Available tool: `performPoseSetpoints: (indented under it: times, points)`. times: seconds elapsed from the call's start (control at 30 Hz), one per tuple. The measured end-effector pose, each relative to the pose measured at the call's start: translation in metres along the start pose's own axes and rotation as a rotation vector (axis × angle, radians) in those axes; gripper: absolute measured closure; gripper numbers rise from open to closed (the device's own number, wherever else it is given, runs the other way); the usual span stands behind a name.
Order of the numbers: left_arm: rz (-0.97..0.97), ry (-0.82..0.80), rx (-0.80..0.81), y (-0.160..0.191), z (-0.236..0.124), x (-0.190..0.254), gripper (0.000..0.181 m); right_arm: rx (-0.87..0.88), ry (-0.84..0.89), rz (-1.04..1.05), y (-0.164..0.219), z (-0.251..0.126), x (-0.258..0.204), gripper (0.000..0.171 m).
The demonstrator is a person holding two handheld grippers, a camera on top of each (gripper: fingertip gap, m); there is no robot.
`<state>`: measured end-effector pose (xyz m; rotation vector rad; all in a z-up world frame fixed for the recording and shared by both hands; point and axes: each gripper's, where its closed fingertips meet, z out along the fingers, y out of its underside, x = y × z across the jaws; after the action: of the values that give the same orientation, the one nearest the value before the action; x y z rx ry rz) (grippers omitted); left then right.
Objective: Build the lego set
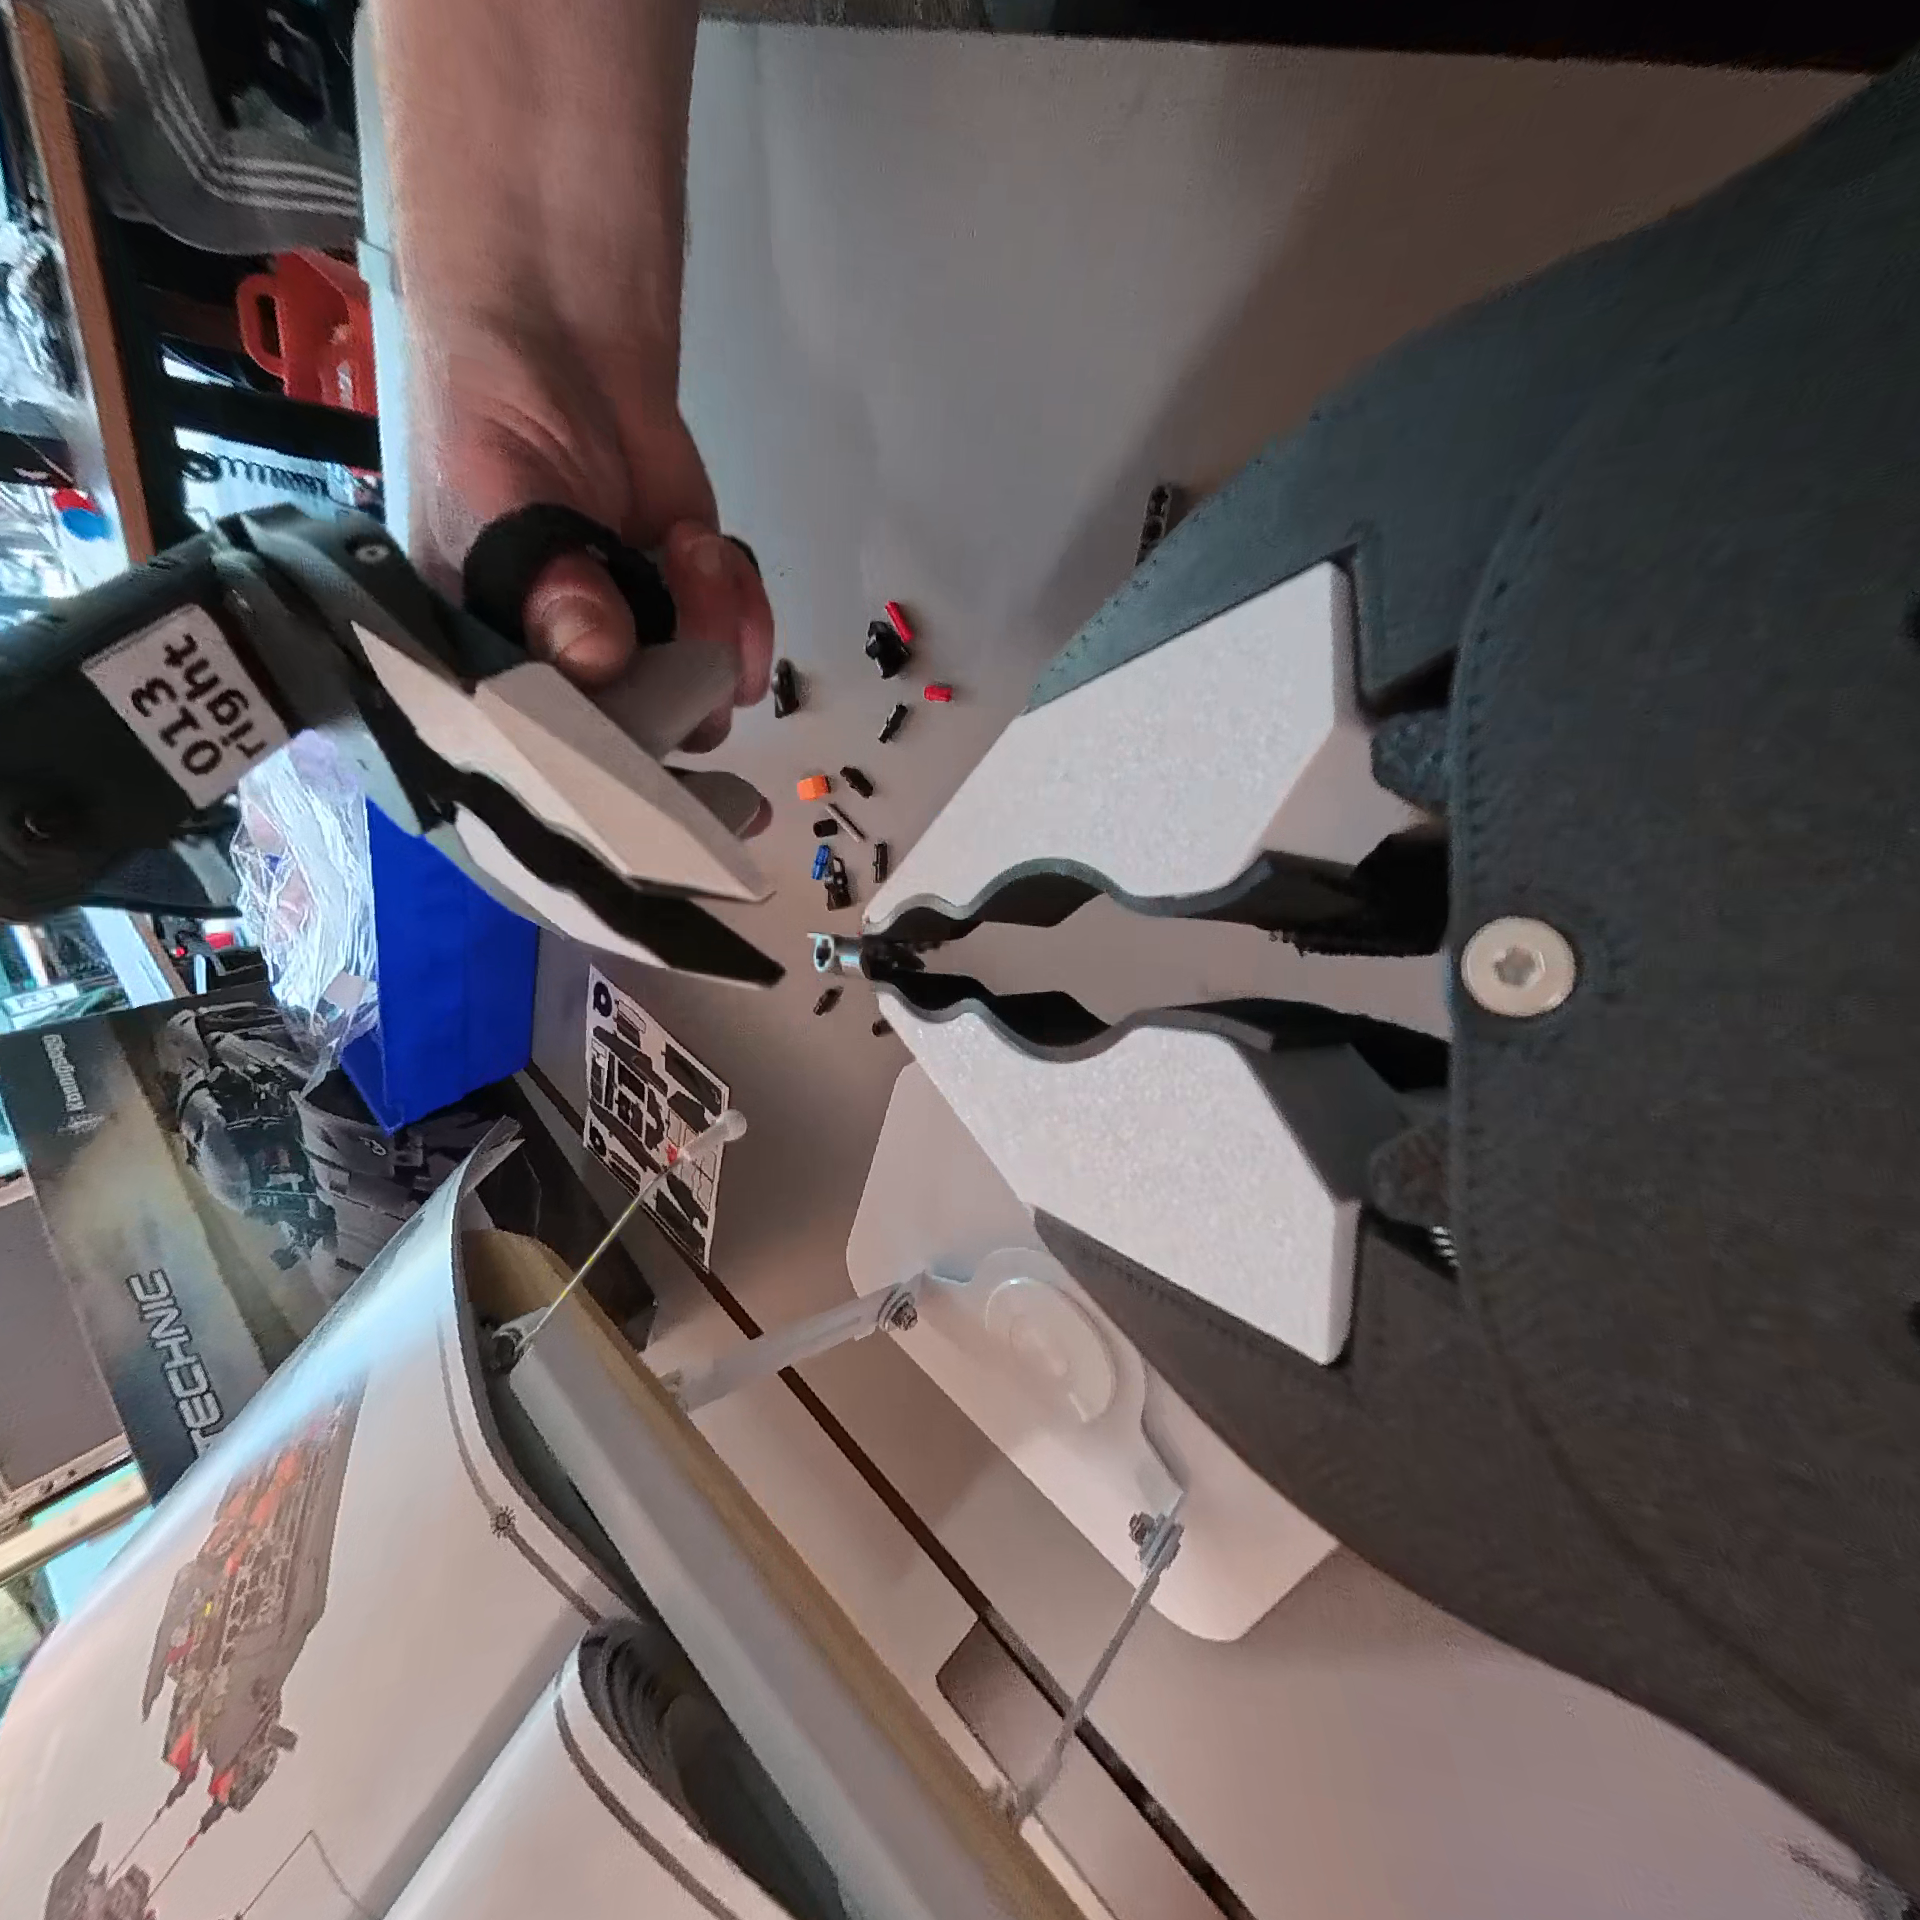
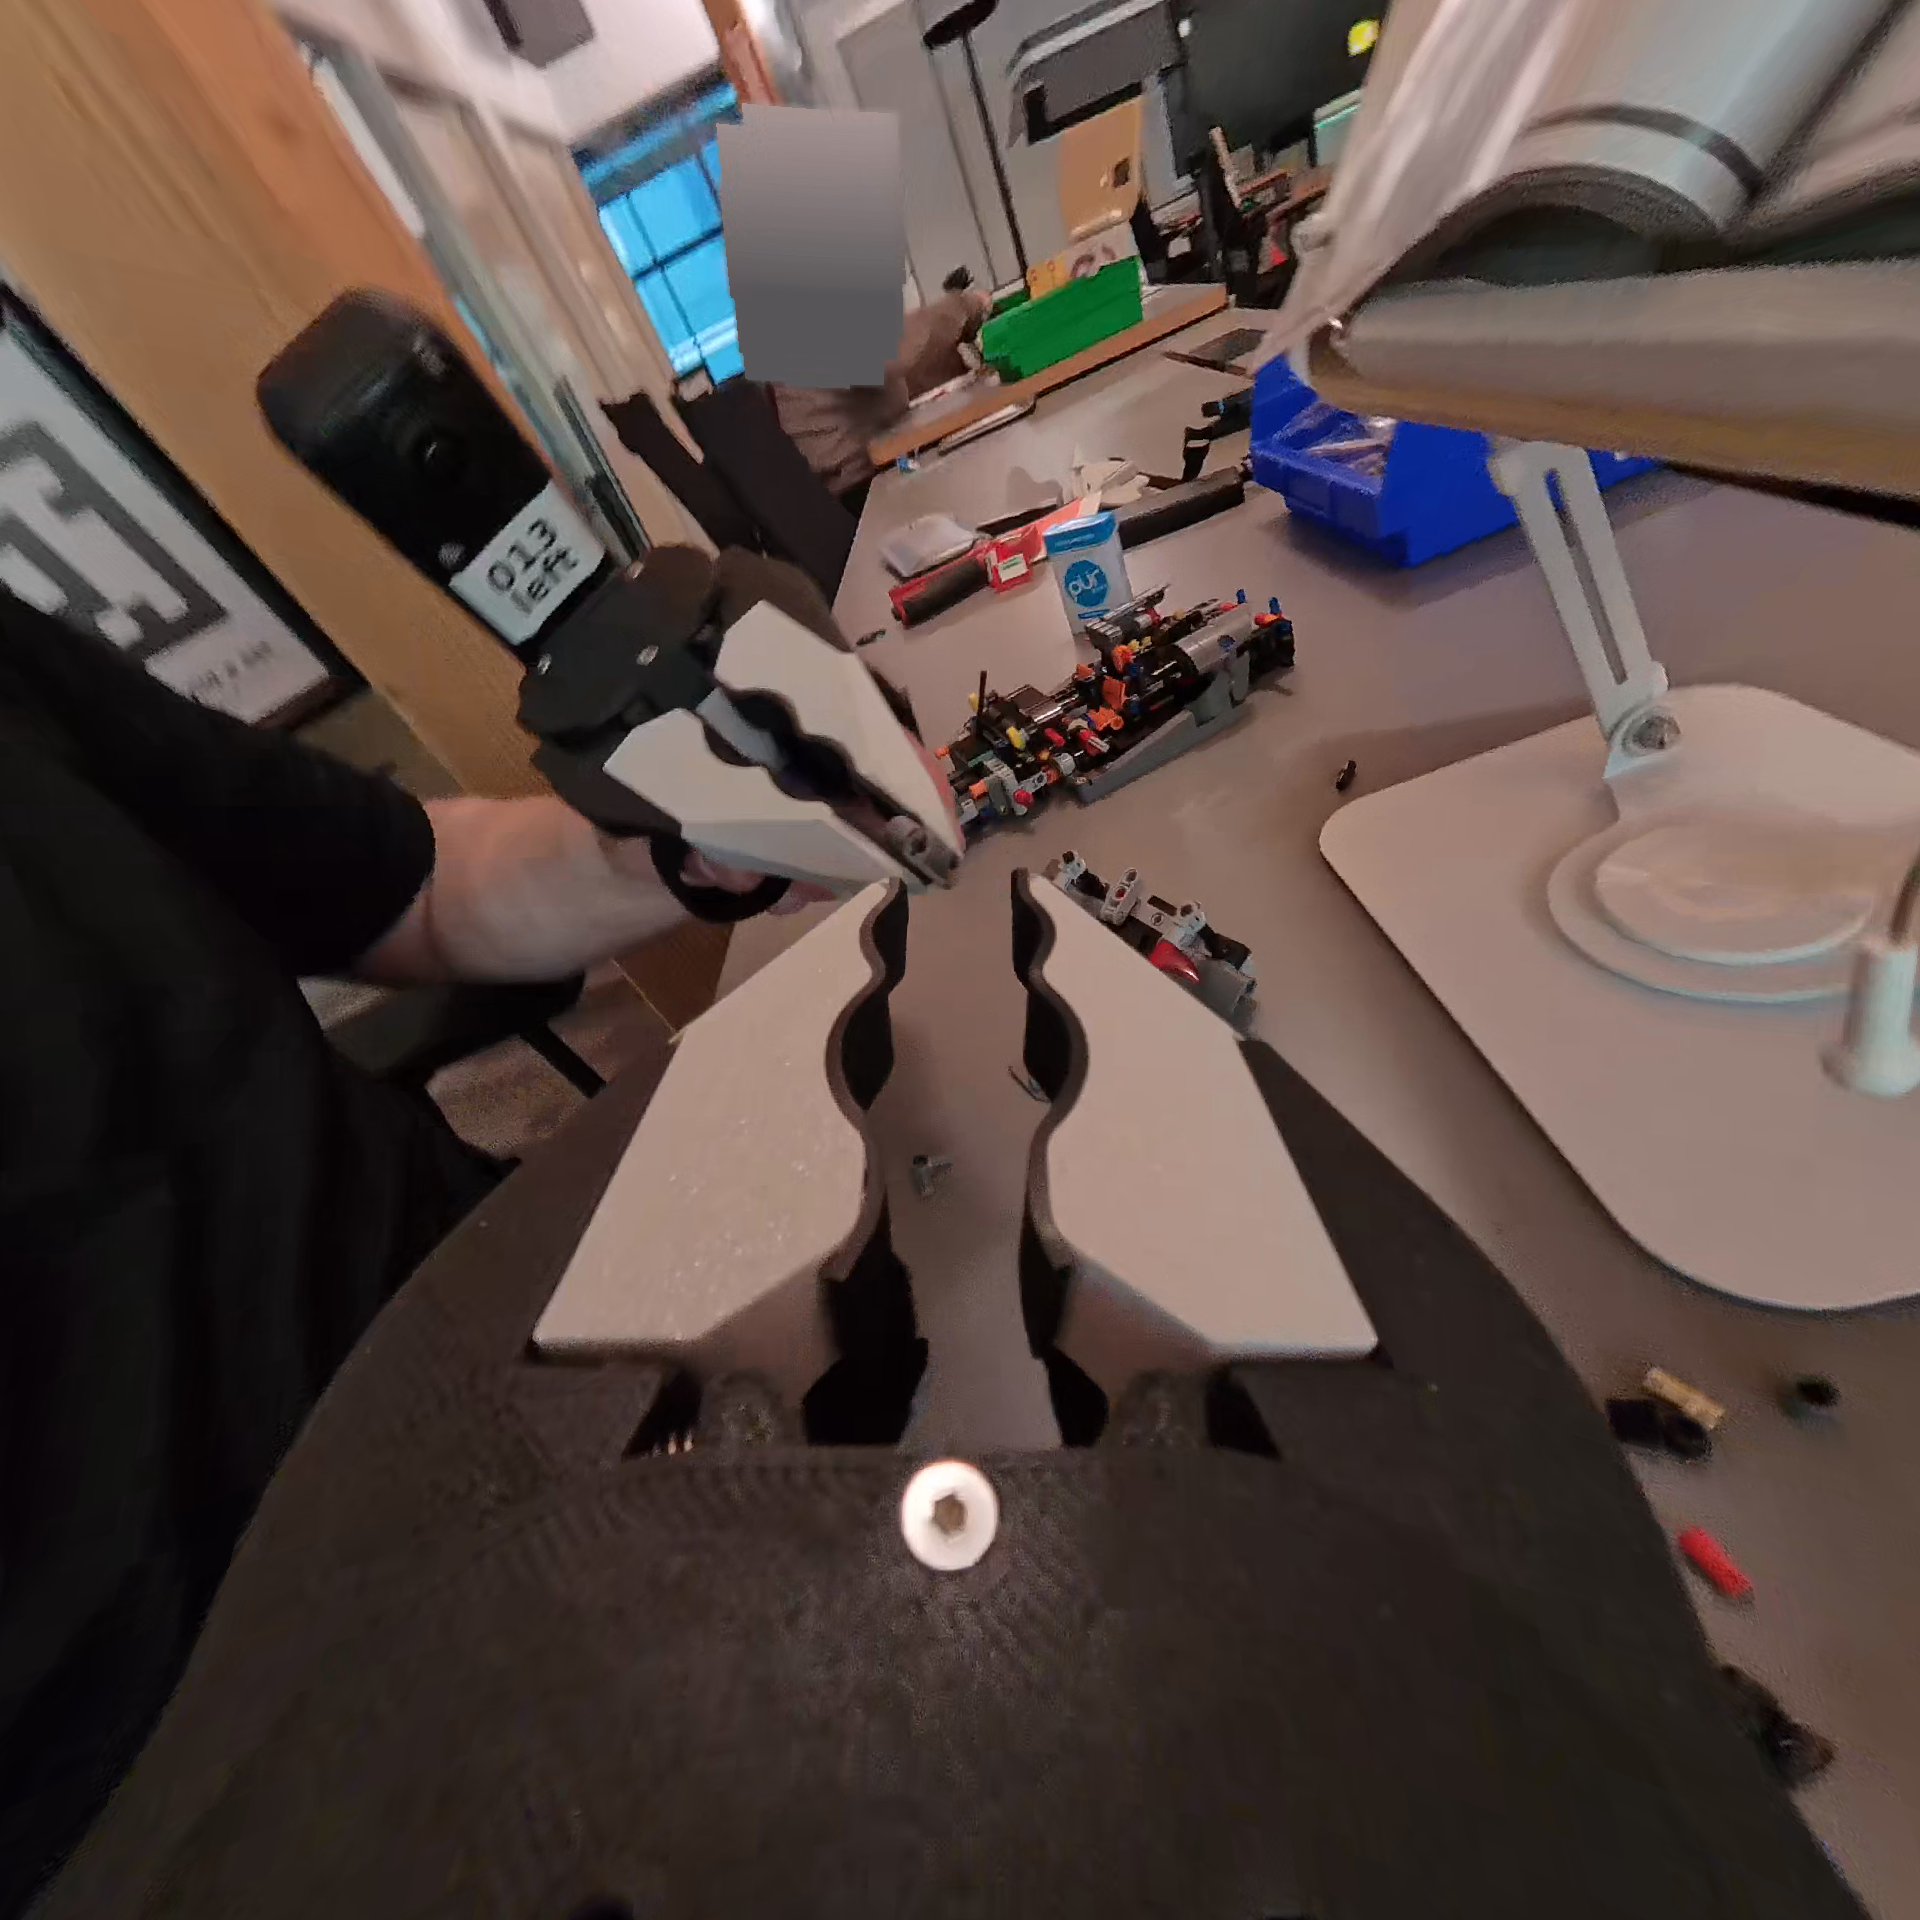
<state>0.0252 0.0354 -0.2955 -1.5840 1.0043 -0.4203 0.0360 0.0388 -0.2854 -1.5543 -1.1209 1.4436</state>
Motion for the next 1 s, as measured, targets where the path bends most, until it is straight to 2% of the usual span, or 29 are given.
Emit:
performPoseSetpoints:
  times: [0.17,0.4,0.5,0.7,0.8,1.0]
  points:
    - [-0.001,0.078,-0.062,0.005,0.001,0.009,0.177,-0.142,0.065,-0.249,0.011,0.007,-0.01,0.161]
    - [-0.02,0.134,-0.081,0.004,-0.001,0.014,0.177,-0.176,0.087,-0.309,0.017,0.012,-0.012,0.171]
    - [-0.044,0.128,-0.048,-0.003,-0.002,0.01,0.176,-0.1,0.057,-0.225,0.01,0.012,-0.014,0.171]
    - [-0.213,0.099,0.093,-0.024,-0.009,-0.005,0.168,0.222,-0.109,0.096,-0.02,0.007,-0.018,0.171]
    - [-0.289,0.124,0.146,-0.032,-0.01,-0.004,0.166,0.289,-0.164,0.158,-0.022,0.01,-0.022,0.171]
    - [-0.358,0.149,0.208,-0.04,-0.012,-0.003,0.176,0.363,-0.203,0.209,-0.025,0.013,-0.027,0.171]
